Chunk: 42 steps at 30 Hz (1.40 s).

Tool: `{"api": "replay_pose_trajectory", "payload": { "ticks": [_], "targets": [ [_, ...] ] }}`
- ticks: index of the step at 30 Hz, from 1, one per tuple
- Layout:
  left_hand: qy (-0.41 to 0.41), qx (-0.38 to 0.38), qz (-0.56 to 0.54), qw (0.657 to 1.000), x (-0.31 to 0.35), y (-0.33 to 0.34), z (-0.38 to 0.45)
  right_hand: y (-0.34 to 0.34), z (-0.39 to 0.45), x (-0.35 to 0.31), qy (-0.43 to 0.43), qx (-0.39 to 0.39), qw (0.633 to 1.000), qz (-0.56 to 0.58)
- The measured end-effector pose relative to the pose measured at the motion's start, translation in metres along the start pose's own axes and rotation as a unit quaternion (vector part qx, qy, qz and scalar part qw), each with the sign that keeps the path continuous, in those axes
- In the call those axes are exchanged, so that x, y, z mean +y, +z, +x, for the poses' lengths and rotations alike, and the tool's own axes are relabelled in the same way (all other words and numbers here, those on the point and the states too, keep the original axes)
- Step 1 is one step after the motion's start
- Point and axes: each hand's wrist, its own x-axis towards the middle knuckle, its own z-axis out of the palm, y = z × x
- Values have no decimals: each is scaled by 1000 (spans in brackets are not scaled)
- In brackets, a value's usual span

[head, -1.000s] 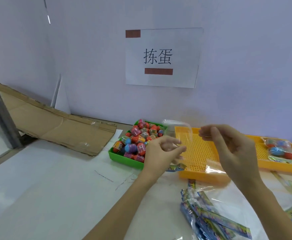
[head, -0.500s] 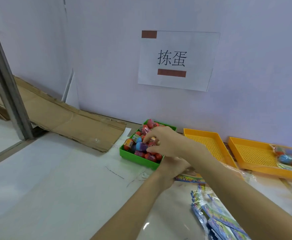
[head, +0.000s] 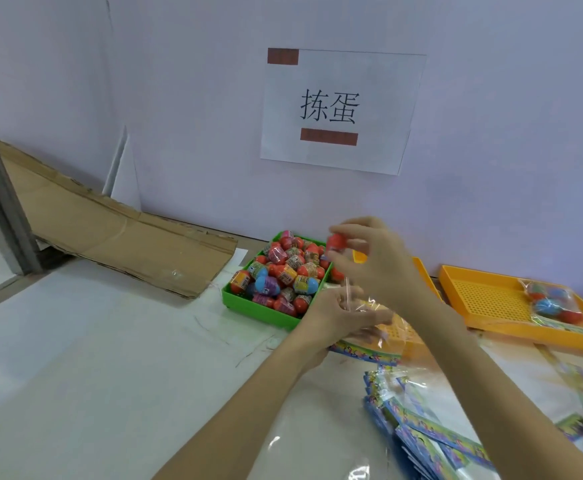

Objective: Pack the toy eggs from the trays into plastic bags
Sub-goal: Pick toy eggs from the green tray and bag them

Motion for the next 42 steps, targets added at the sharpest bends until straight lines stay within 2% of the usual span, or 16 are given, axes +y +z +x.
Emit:
{"api": "replay_pose_trajectory", "payload": {
  "ticks": [6,9,12,16,20,26,32,35,38,42],
  "targets": [
    [5,11,25,1000,1,0,1,-30,-52,43,54,168,979,98],
    [27,20,57,998,4,0,1,-28,-64,52,89,205,955,195],
    [52,18,125,991,8,1,-1,-29,-68,52,83,217,950,207],
    [99,5,172,980,10,4,-2,-29,-71,44,40,182,973,137],
    [107,24,191,975,7,7,0,-29,-74,41,35,169,984,49],
    [111,56,208,970,7,4,2,-32,-74,40,65,146,983,93],
    [136,39,206,968,8,7,0,-33,-75,40,83,126,979,137],
    [149,37,189,970,9,9,0,-34,-76,41,88,88,977,172],
    [155,40,186,970,10,10,0,-35,-77,40,62,64,987,137],
    [149,20,136,979,12,9,-1,-34,-79,37,5,63,997,36]
  ]
}}
